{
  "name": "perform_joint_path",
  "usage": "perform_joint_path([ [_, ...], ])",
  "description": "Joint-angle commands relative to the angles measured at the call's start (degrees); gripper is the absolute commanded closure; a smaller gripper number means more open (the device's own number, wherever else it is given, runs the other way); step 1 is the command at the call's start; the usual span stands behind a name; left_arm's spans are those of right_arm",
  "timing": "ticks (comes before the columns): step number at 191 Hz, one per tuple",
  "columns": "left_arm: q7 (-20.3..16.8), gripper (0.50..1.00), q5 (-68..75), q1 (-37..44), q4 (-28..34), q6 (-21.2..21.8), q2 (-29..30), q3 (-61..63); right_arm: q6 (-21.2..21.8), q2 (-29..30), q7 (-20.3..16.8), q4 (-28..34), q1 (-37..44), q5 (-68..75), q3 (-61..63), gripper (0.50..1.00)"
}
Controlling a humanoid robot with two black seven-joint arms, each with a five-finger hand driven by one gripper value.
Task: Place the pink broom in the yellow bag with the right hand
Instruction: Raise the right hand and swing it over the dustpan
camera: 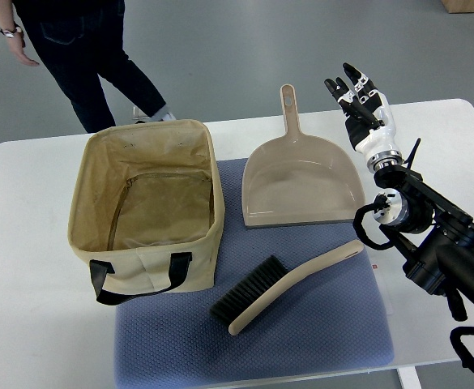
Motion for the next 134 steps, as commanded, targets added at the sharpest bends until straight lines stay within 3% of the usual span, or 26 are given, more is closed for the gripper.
perform_joint_path([
  [1, 0.0, 0.5, 0.0, 0.0, 0.0, 0.0, 0.0, 0.0, 0.0, 0.0, 0.0, 0.0, -0.1, 0.0, 0.0, 0.57],
  [134, 0.0, 0.5, -0.2, -0.2, 0.7, 0.5, 0.0, -0.1, 0.1, -2.8, -0.4, 0.0, 2.6, -2.4, -0.7, 0.57],
])
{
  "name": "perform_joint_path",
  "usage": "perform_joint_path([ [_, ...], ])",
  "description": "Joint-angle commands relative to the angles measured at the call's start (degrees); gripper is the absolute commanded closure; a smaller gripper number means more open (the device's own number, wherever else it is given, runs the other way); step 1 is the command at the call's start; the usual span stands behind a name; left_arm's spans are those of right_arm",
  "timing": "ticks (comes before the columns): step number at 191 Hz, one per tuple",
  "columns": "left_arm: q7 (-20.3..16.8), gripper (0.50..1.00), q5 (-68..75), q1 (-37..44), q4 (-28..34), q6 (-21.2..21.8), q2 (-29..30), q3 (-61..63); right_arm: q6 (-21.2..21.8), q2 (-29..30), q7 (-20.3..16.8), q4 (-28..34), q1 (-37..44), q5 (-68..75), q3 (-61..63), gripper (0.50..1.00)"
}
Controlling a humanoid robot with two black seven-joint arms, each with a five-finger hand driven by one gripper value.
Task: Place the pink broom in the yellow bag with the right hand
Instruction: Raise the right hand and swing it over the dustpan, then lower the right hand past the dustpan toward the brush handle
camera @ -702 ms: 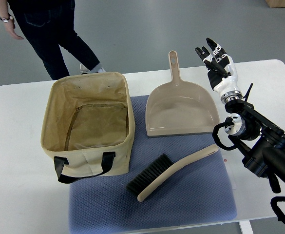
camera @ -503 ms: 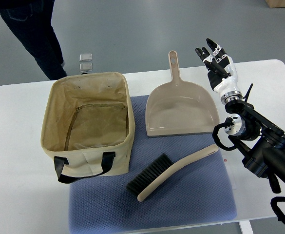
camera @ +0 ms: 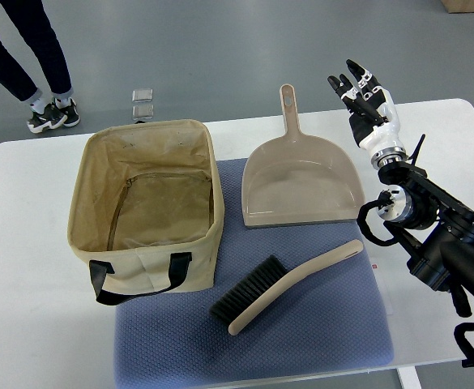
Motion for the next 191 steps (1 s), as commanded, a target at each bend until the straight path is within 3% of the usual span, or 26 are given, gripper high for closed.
perform_joint_path([
  [1, 0.0, 0.5, 0.0, 0.0, 0.0, -0.1, 0.0, 0.0, 0.1, -1.4, -0.2, 0.0, 1.2, -2.1, -0.2, 0.57],
  [62, 0.0, 0.5, 0.0, 0.0, 0.0, 0.0, 0.0, 0.0, 0.2, -6.9, -0.9, 0.0, 5.9, -23.3, -4.5, 0.57],
  [121, 0.0, 0.5, 0.0, 0.0, 0.0, 0.0, 0.0, 0.0, 0.3, -14.8, -3.0, -0.1, 17.9, -25.0, -19.3, 0.57],
  [168, 0.0, 0.5, 0.0, 0.0, 0.0, 0.0, 0.0, 0.1, 1.8, -19.9, -3.1, 0.2, 27.3, -26.5, -35.6, 0.57],
  [191, 0.0, 0.5, 0.0, 0.0, 0.0, 0.0, 0.0, 0.0, 2.0, -23.1, -2.9, 3.8, 34.8, -28.4, -50.7, 0.57],
])
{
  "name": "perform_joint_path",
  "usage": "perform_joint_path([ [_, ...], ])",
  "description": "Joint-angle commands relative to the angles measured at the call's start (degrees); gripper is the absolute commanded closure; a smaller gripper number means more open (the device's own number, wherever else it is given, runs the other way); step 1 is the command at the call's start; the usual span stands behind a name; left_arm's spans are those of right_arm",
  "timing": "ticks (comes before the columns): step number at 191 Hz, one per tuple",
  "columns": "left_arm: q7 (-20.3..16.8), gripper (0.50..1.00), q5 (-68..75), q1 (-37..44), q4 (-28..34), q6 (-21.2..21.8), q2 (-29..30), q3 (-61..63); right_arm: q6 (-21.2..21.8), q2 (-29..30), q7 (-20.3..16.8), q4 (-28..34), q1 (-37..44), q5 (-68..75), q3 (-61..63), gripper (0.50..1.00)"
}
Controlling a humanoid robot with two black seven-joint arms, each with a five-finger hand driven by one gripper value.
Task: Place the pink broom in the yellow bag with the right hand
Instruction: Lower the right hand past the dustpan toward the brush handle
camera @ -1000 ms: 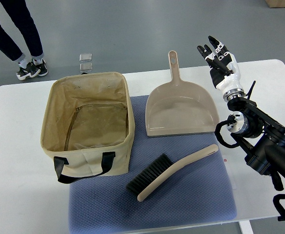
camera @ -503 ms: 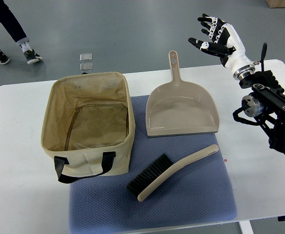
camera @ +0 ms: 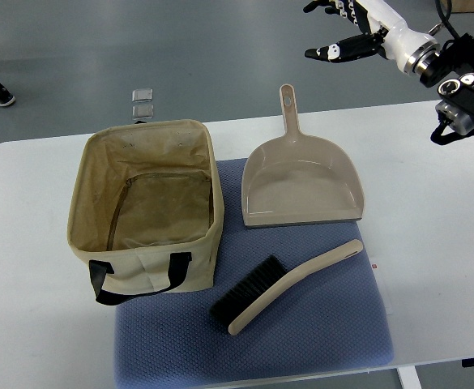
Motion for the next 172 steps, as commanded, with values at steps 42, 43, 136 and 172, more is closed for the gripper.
perform_joint_path([
  [42, 0.0, 0.5, 0.0, 0.0, 0.0, 0.0, 0.0, 0.0, -2.9, -6.1, 0.8, 16.3, 19.5, -3.0, -34.9, 0.57],
  [43, 0.0, 0.5, 0.0, 0.0, 0.0, -0.1, 0.0, 0.0, -3.0, -6.2, 0.8, 17.0, 20.0, -3.2, -35.6, 0.57],
  [136, 0.0, 0.5, 0.0, 0.0, 0.0, 0.0, 0.0, 0.0, -4.6, -10.8, 1.8, 35.3, 24.6, -20.3, -48.4, 0.57],
  [172, 0.0, 0.5, 0.0, 0.0, 0.0, 0.0, 0.0, 0.0, -5.7, -11.8, 1.3, 35.4, 18.0, -21.5, -47.8, 0.57],
])
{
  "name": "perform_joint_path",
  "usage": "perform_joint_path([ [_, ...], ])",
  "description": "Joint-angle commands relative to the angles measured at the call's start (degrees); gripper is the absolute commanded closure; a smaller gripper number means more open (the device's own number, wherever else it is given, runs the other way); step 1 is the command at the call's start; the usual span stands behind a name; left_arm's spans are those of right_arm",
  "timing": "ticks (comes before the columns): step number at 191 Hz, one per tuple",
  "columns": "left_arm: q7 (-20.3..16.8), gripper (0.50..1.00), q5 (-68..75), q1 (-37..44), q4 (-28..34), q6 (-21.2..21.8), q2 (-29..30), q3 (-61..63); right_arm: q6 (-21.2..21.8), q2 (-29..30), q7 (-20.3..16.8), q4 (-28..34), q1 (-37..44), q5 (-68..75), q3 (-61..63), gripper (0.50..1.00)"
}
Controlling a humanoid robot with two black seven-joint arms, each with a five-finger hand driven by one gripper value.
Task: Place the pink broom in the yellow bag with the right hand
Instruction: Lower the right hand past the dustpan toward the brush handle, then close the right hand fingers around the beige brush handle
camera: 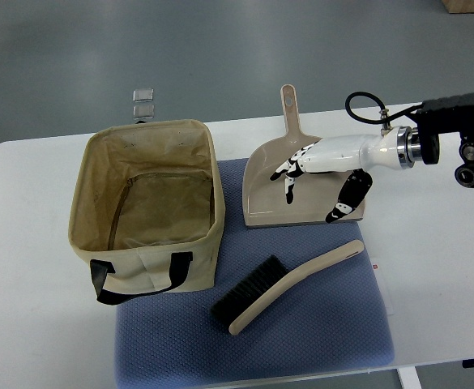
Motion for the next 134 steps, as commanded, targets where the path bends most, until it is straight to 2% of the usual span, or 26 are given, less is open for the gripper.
perform_joint_path([
  [1, 0.0, 0.5, -0.1, 0.0, 0.0, 0.0, 0.0, 0.0, -0.9, -0.3, -0.3, 0.1, -3.3, -0.4, 0.3, 0.57],
  [69, 0.0, 0.5, 0.0, 0.0, 0.0, 0.0, 0.0, 0.0, -5.5, -0.5, -0.4, 0.1, -10.2, -0.4, 0.5, 0.57],
  [96, 0.0, 0.5, 0.0, 0.0, 0.0, 0.0, 0.0, 0.0, -8.0, 0.1, -2.2, -0.2, -13.3, -1.0, 0.5, 0.57],
  [134, 0.0, 0.5, 0.0, 0.0, 0.0, 0.0, 0.0, 0.0, -10.6, 0.8, -2.4, -0.8, -15.4, -1.1, 0.6, 0.57],
])
